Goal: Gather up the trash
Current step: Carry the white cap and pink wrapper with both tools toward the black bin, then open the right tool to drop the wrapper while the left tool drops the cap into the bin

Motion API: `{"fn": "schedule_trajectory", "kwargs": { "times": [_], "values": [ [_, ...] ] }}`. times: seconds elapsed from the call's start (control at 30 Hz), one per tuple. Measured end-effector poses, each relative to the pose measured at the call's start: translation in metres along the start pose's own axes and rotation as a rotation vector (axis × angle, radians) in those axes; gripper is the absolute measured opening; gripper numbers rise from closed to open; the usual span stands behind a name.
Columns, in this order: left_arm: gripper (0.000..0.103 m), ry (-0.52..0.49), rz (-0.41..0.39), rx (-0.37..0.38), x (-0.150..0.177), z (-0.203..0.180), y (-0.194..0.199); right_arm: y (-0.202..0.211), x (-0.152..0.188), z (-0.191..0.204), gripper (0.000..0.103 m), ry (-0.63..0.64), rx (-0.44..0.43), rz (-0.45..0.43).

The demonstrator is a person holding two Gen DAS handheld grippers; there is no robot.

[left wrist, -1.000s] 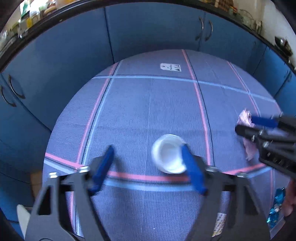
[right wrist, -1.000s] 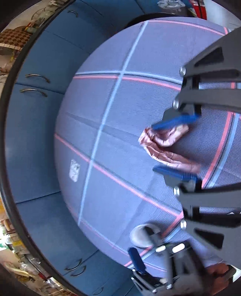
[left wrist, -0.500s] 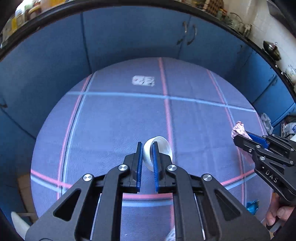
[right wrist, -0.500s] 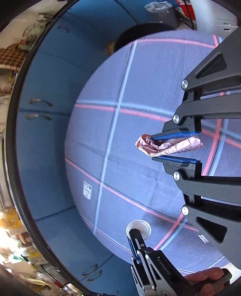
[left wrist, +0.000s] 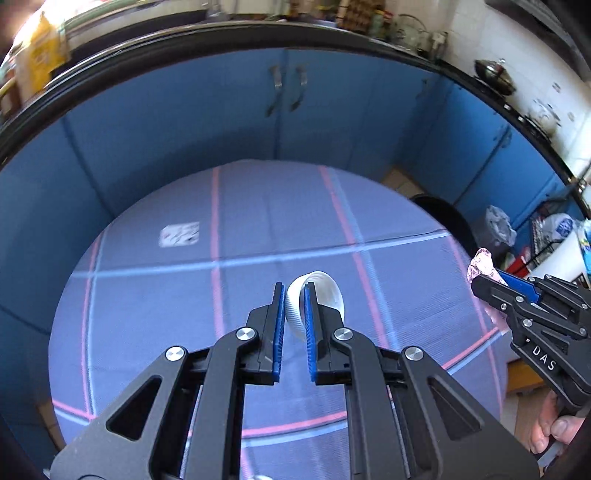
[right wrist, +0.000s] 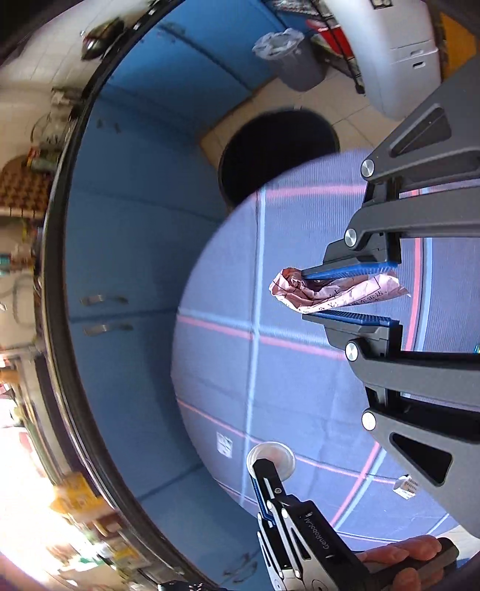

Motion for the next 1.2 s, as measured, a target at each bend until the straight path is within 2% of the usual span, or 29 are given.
{"fn": "schedule_trajectory", "kwargs": {
  "times": [0.63,1.2],
  "values": [
    [0.011,-0.146,-0.029,0.184,-0.074,-0.108,-0.024,0.044,-0.049,-0.094,0.017,-0.128,0.184,-0.089],
    [0.011,-0.222,-0.056,0.265,-0.128,-0.174,-0.058,0.039,-0.106,-0.156,0.017,-0.176,0.270,-0.159]
  ]
}}
Point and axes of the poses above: each gripper's, at about its wrist camera, not at the fingertips, and y roughly against the way its jaws point, z to its left, x to its underside, the point moved 4 cm from there along -y, roughly the way its jaws point, and after that the axes turned 13 degrees about -z, right-handed, at the moved point
